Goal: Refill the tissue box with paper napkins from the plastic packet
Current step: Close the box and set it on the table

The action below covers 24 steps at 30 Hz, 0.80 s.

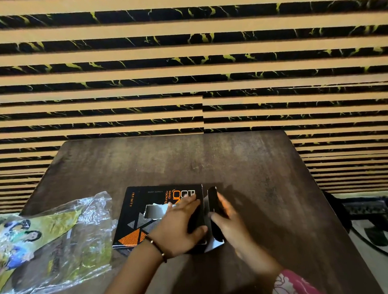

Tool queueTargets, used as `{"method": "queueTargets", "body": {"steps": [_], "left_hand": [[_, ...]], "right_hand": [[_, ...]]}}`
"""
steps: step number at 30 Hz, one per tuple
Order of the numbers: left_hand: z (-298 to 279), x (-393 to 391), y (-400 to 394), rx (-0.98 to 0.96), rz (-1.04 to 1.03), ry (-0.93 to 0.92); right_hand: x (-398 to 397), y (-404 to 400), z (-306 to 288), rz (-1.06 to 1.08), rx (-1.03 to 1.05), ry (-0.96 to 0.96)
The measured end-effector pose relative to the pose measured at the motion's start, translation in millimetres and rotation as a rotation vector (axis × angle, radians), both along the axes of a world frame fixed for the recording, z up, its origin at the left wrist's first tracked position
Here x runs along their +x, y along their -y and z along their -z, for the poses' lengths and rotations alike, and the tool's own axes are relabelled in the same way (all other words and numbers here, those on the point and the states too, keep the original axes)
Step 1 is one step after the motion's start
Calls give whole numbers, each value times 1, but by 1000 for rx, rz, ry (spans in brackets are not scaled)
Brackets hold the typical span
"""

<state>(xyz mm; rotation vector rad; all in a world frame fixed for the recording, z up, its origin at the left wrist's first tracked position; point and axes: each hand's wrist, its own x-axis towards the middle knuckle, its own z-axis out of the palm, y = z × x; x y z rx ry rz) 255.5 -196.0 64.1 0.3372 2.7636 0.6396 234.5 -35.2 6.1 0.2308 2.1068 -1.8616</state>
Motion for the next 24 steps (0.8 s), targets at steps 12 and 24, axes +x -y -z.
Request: {"method": "queueTargets", "body": {"steps": [12, 24], "left_hand": [[30, 8, 58, -84, -784, -142], [31, 10, 49, 437, -851, -239]], "right_hand": [[17, 25, 1, 70, -26, -57], [10, 9, -9, 13, -151, 15]]}}
